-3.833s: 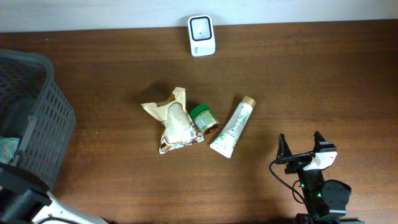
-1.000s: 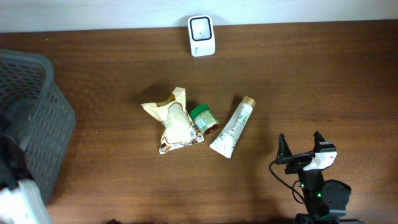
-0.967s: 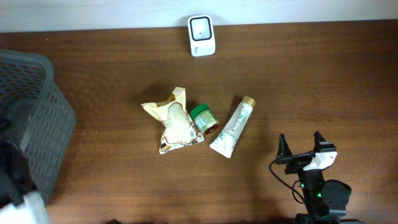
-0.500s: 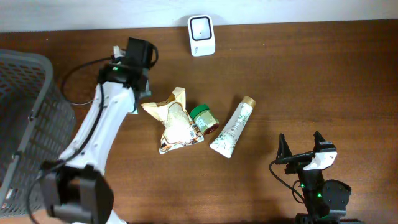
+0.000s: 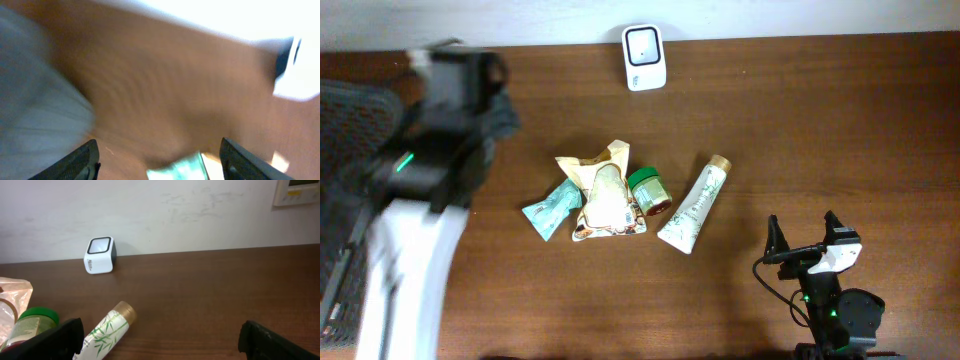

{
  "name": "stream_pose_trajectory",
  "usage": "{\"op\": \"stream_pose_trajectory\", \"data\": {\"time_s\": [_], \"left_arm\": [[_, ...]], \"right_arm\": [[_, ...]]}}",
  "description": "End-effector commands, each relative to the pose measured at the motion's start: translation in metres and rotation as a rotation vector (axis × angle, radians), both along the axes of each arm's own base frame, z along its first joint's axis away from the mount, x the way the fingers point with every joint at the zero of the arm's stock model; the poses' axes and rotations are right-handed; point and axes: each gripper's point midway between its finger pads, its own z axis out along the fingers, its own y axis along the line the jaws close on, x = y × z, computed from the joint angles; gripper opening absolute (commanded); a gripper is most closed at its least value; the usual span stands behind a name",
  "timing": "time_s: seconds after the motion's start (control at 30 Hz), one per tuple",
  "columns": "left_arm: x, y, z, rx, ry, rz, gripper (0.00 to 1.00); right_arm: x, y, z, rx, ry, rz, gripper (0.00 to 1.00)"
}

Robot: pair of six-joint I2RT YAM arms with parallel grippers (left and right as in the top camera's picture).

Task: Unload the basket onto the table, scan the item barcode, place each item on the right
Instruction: 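Place the mint-green packet left of the snack bag, release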

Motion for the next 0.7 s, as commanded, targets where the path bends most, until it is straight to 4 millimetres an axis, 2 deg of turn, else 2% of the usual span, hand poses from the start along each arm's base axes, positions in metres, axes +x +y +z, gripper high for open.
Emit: {"op": "stream_pose_trajectory", "data": {"time_s": [0.0,0.03,0.07,0.1,0.13,0.17,0.2,0.27,0.33,0.47,0.57,0.67], "left_arm": [[-0.103,0.09,0.126,0.185,-0.274,0.346,0.74],[-0.137,0.118,0.137,0.228,-0.258,0.473,0.76],[-0.165,0.142,0.136,0.243,-0.217,0.595,0.77],[-0.18,0.155,0.131,0.233,-0.195,0.674,0.77],[-0.208,0.176,0.117,0.206,-0.144,0.827,0.82],[-0.236,0.196,0.096,0.155,-0.061,0.984,0.93],[-0.248,0.216,0.075,0.092,0.018,1.077,0.97],[-0.249,0.241,0.038,-0.042,0.101,1.144,0.98],[-0.239,0.276,-0.024,-0.224,0.234,1.187,0.97],[-0.205,0.319,-0.088,-0.264,0.379,1.13,0.93],[-0.201,0.332,-0.135,-0.298,0.465,1.138,0.93],[-0.201,0.331,-0.175,-0.303,0.501,1.12,0.91]], "right_arm": [[0.0,0.0,-0.003,0.008,0.006,0.003,0.98],[0.0,0.0,-0.003,0.008,0.006,0.003,0.98],[0.0,0.0,-0.003,0.008,0.006,0.003,0.98],[0.0,0.0,-0.003,0.008,0.006,0.003,0.98],[0.0,0.0,-0.003,0.008,0.006,0.003,0.98],[0.0,0.0,-0.003,0.008,0.006,0.003,0.98],[0.0,0.0,-0.003,0.008,0.006,0.003,0.98],[0.0,0.0,-0.003,0.008,0.006,0.003,0.98],[0.0,0.0,-0.003,0.008,0.006,0.003,0.98],[0.0,0.0,-0.003,0.008,0.006,0.003,0.98],[0.0,0.0,-0.003,0.008,0.006,0.003,0.98],[0.0,0.0,-0.003,0.008,0.006,0.003,0.98]]}}
